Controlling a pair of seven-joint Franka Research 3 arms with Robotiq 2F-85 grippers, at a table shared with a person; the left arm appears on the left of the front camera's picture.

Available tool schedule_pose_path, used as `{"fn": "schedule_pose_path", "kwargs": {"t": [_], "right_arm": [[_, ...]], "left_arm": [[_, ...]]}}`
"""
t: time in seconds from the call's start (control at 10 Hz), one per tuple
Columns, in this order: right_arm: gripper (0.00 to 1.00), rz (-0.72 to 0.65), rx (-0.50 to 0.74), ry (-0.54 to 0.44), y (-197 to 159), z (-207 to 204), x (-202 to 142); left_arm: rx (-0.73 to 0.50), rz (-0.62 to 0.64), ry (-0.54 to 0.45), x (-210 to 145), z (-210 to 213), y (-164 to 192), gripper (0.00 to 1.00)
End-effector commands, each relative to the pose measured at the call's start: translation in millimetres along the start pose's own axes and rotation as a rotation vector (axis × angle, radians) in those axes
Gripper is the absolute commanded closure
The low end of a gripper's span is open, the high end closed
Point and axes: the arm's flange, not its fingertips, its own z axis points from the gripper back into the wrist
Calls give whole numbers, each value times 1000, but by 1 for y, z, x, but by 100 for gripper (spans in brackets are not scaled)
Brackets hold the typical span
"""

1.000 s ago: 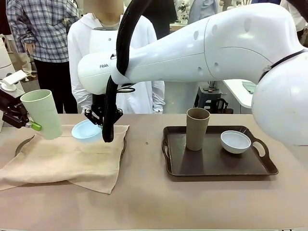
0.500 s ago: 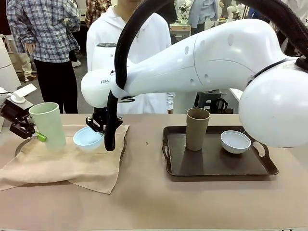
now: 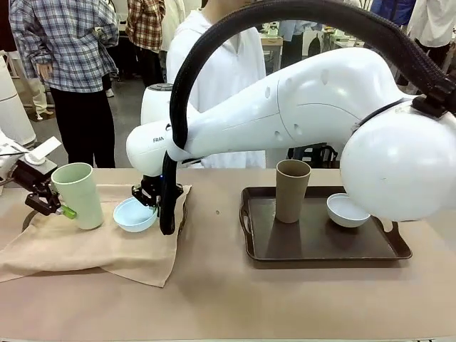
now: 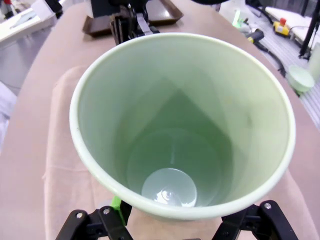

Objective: Set up a tray with a mat and arrange the tableware.
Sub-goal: Place the Picnic Bowl and Reusable plastic cup back onto the Handle tray in front of the human's position.

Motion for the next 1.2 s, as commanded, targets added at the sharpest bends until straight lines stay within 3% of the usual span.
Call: {"fn": "schedule_pose_path", "kwargs": {"t": [0.0, 0.1, 0.2, 0.3, 0.4, 0.5, 0.6, 0.7, 0.9, 1.0, 1.1], "right_arm": [[95, 13, 26, -8, -5, -6, -3], [95, 21, 26, -12, -6, -7, -4], [52, 29, 32, -9, -6, -6, -4], [35, 30, 22, -8, -7, -4, -4], [32, 23, 13, -7, -6, -1, -5], [15, 21, 12, -7, -7, 3, -7], [12, 19, 1, -11, -7, 9, -9], [0, 19, -3, -20, -7, 15, -11], [0, 20, -12, -38, -9, 29, -17], [20, 15, -18, -61, -11, 41, -22], [10, 10, -28, -83, -13, 52, -26]], "left_arm": [[37, -61, -36, -6, -5, 4, 18], [45, -83, -57, -6, -8, 5, 18], [41, -81, -59, -6, -7, 5, 0], [36, -77, -63, -5, -6, 6, 0], [36, -65, -65, -4, -4, 5, 0], [37, -40, -50, -4, -3, 5, 0], [38, -23, -43, -4, 1, 6, 0], [42, -14, -34, -4, 6, 7, 0], [51, 22, 3, -1, 22, 7, 0], [33, 45, 70, 5, 31, 3, 0], [1, 76, 156, 16, 41, -3, 0]]}}
